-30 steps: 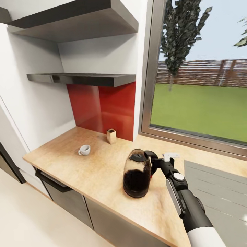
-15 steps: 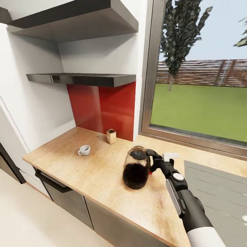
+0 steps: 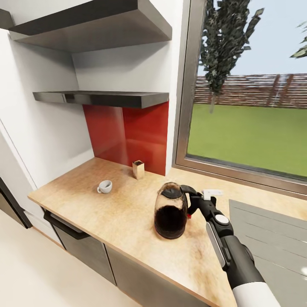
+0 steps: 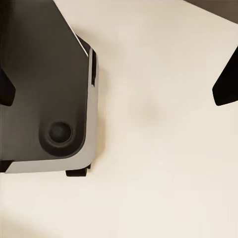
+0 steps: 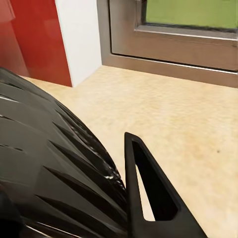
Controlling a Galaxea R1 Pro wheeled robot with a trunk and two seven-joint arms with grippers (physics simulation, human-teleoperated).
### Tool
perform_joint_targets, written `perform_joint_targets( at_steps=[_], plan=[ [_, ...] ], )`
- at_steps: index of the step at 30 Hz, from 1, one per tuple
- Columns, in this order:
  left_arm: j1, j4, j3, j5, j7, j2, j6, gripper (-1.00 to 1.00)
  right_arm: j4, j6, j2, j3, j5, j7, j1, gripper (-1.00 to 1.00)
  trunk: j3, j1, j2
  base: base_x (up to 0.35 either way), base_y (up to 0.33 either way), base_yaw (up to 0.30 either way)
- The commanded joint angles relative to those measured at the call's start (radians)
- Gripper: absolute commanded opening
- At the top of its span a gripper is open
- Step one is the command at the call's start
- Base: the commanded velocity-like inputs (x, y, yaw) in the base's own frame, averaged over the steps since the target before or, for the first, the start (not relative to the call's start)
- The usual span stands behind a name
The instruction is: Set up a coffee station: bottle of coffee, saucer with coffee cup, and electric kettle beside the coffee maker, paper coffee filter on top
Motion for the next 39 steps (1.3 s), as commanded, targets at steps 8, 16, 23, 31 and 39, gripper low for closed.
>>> perform_joint_targets(
  at_steps=[8, 16, 23, 31, 39],
  plan=[
    [-0.001, 0.001, 0.008, -0.008, -0.001, 0.0, -0.004, 1.0, -0.002, 0.006, 0.0, 0.0, -0.001, -0.006, -0.001, -1.0, -0.002, 0.001, -0.002, 0.0, 0.0, 0.0],
    [-0.001, 0.001, 0.008, -0.009, -0.001, 0.0, -0.004, 1.0, -0.054, 0.008, 0.0, 0.002, -0.001, -0.006, -0.001, -1.0, -0.002, 0.001, -0.002, 0.0, 0.0, 0.0],
    [-0.001, 0.001, 0.008, -0.009, -0.001, 0.0, -0.004, 1.0, -0.167, 0.074, -0.001, 0.0, 0.0, -0.006, -0.001, -1.0, -0.002, 0.001, -0.002, 0.0, 0.0, 0.0],
    [-0.001, 0.001, 0.008, -0.009, -0.001, 0.0, -0.004, 1.0, -0.181, 0.111, -0.002, 0.0, 0.003, -0.006, -0.001, -1.0, -0.001, 0.001, -0.002, 0.0, 0.0, -0.124],
    [-0.001, -0.005, 0.009, -0.008, -0.001, -0.011, -0.037, 1.0, -0.184, 0.111, -0.003, -0.001, 0.003, -0.006, 0.001, -1.0, 0.001, 0.001, -0.002, 0.0, 0.0, -0.288]
  ],
)
